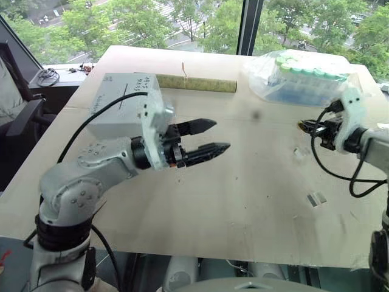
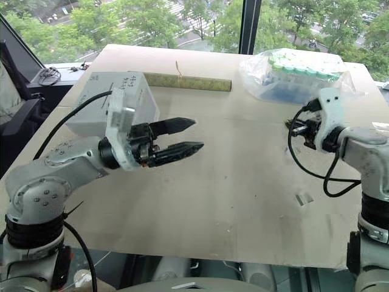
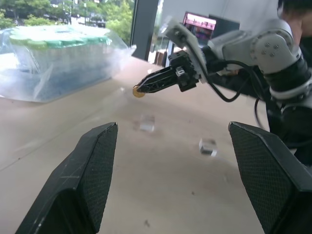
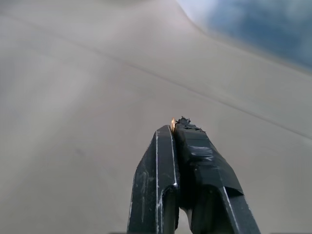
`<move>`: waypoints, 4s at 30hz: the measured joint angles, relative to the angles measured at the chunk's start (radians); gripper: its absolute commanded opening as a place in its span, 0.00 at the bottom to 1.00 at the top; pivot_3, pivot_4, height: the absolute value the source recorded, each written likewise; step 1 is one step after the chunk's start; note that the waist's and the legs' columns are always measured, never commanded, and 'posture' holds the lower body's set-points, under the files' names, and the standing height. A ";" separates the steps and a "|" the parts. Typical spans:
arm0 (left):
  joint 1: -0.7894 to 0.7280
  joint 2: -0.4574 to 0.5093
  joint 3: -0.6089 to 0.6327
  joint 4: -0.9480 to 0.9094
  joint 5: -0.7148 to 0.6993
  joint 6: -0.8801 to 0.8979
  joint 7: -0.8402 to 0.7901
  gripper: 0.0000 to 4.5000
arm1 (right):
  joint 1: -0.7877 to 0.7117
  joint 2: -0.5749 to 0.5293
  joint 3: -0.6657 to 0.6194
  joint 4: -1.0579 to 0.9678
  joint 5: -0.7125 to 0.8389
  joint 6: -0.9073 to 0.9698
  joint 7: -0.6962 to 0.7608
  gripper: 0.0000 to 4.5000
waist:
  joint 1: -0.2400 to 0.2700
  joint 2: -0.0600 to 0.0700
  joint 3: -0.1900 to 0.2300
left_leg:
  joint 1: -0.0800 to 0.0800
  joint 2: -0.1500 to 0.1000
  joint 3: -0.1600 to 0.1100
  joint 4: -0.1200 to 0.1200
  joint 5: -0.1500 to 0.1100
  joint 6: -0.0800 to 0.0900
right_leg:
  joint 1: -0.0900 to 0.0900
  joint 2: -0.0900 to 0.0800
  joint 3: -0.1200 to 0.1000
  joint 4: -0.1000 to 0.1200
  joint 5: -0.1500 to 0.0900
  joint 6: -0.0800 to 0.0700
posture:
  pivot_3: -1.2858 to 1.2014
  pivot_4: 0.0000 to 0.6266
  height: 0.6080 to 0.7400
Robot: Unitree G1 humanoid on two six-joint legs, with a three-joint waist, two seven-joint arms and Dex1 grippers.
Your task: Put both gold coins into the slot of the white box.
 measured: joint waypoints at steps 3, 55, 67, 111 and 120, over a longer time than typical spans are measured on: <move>-0.050 -0.025 0.013 0.059 -0.094 0.030 0.058 0.71 | -0.085 0.091 -0.106 -0.047 0.167 0.097 0.018 0.00 | -0.004 0.000 0.000 | 0.000 0.001 0.000 0.000 0.000 0.000 | 0.000 0.001 0.000 0.000 0.000 0.000 | 0.52 0.24 1.00; -0.290 -0.025 0.010 0.302 -0.442 0.188 -0.021 0.00 | -0.175 -0.126 0.197 -0.124 1.249 -0.318 -0.391 0.00 | -0.001 0.000 0.001 | -0.001 0.001 0.000 0.000 0.000 0.000 | 0.000 0.000 0.000 0.000 0.000 0.000 | 0.52 0.24 1.00; -0.283 -0.027 -0.003 0.287 -0.416 0.193 -0.041 0.37 | -0.175 -0.138 0.226 -0.133 1.258 -0.334 -0.367 0.00 | -0.001 0.000 0.001 | -0.001 0.001 0.000 0.000 0.000 0.000 | 0.000 0.000 0.000 0.000 0.000 0.000 | 0.52 0.24 1.00; -0.165 0.037 0.132 0.096 -0.188 0.038 0.400 0.00 | -0.093 -0.323 0.256 -0.194 0.591 -0.494 -0.021 0.99 | 0.003 -0.001 0.003 | -0.001 0.004 0.001 -0.001 0.000 0.000 | -0.001 0.000 0.000 -0.002 -0.002 -0.004 | 0.52 0.24 1.00; -0.314 0.043 0.007 -0.015 0.277 0.396 1.036 0.00 | -0.085 -0.276 0.251 -0.098 0.389 -0.626 0.214 0.99 | 0.008 -0.007 0.006 | -0.002 0.004 0.000 -0.001 0.000 0.000 | -0.001 0.000 -0.001 -0.002 0.000 0.000 | 0.52 0.24 1.00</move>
